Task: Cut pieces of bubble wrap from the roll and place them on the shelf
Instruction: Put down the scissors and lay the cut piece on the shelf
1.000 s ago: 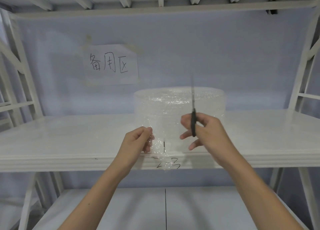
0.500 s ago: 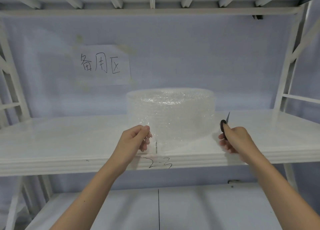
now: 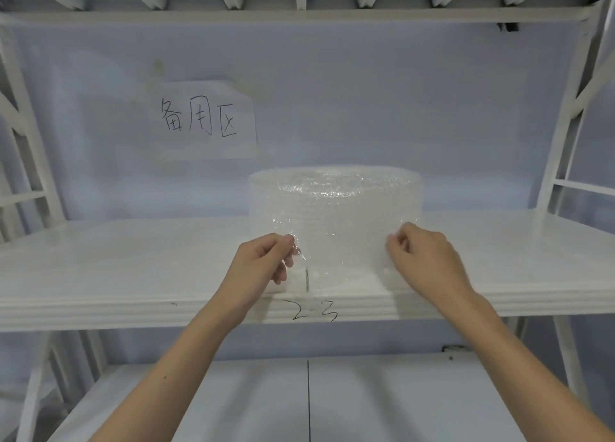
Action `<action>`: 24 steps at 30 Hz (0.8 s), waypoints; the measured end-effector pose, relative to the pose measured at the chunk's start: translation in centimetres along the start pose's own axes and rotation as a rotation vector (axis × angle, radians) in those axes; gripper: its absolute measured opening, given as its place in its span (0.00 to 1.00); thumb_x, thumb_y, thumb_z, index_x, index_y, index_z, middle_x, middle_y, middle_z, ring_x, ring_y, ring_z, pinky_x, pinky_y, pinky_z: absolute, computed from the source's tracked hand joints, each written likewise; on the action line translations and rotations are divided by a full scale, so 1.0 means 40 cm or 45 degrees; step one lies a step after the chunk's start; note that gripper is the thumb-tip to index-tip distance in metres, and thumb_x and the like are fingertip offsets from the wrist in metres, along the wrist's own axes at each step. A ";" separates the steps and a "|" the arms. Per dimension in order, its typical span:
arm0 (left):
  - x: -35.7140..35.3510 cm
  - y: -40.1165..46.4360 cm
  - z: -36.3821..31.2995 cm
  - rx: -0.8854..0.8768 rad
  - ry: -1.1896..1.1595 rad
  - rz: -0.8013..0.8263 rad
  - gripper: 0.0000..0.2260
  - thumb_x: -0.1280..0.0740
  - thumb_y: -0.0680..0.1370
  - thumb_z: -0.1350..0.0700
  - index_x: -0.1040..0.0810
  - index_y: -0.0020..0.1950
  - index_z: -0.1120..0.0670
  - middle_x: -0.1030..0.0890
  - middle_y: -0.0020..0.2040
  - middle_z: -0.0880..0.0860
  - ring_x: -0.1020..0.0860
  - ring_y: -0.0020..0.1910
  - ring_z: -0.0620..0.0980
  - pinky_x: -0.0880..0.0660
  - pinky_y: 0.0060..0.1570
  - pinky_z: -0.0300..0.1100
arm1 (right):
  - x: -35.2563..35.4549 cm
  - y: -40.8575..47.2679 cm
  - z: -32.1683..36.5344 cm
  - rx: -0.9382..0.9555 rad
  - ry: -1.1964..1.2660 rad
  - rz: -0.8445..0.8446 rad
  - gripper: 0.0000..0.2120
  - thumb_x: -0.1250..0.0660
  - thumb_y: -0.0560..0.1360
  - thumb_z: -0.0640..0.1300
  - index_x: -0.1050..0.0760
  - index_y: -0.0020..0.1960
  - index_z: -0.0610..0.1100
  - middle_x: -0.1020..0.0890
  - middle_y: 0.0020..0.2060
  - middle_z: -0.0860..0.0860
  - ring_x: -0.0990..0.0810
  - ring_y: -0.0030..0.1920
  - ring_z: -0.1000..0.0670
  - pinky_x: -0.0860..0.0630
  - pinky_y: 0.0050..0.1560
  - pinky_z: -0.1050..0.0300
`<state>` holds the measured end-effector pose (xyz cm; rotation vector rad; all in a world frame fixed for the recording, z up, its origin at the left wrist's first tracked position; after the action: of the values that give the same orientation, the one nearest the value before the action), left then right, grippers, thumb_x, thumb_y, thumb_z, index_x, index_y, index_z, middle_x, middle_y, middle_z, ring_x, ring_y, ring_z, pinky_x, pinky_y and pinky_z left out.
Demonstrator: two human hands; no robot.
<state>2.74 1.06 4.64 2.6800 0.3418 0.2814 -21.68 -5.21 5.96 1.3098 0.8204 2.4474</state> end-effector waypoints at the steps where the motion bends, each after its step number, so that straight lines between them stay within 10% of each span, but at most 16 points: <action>1: 0.006 0.001 0.002 -0.004 -0.001 -0.003 0.15 0.36 0.81 0.53 0.19 0.37 0.55 0.23 0.34 0.48 0.28 0.29 0.48 0.29 0.34 0.40 | -0.002 -0.009 0.047 0.066 0.239 0.021 0.12 0.39 0.77 0.50 0.25 0.39 0.45 0.21 0.33 0.50 0.24 0.36 0.45 0.28 0.39 0.54; 8: 0.078 -0.002 0.021 0.041 -0.102 -0.116 0.11 0.34 0.80 0.54 0.16 0.41 0.53 0.22 0.36 0.46 0.28 0.29 0.46 0.29 0.35 0.40 | -0.097 -0.044 0.300 0.246 0.841 0.511 0.08 0.31 0.74 0.50 0.15 0.46 0.48 0.14 0.40 0.52 0.17 0.42 0.51 0.19 0.47 0.50; 13: 0.156 -0.013 0.039 0.066 -0.090 -0.224 0.07 0.33 0.80 0.55 0.16 0.48 0.54 0.20 0.37 0.45 0.28 0.29 0.46 0.27 0.35 0.40 | -0.174 -0.035 0.352 0.169 0.903 0.619 0.09 0.27 0.72 0.49 0.17 0.46 0.44 0.13 0.38 0.49 0.15 0.40 0.52 0.21 0.39 0.64; 24: 0.245 -0.020 0.061 0.062 -0.018 -0.156 0.09 0.28 0.76 0.59 0.14 0.51 0.46 0.14 0.44 0.42 0.19 0.38 0.41 0.22 0.43 0.37 | -0.282 -0.004 0.419 -0.046 1.284 0.750 0.04 0.30 0.73 0.36 0.18 0.44 0.35 0.16 0.32 0.44 0.19 0.31 0.51 0.19 0.39 0.59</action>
<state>12.51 3.58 3.51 2.6933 0.5128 0.2201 -1.50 -4.22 5.48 0.1950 0.5842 3.6089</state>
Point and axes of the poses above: each hand's wrist, its own y-axis towards the middle knuckle, its own x-axis out of the back of the hand, z = x × y, the point moved 3 cm from there along y, towards the middle knuckle
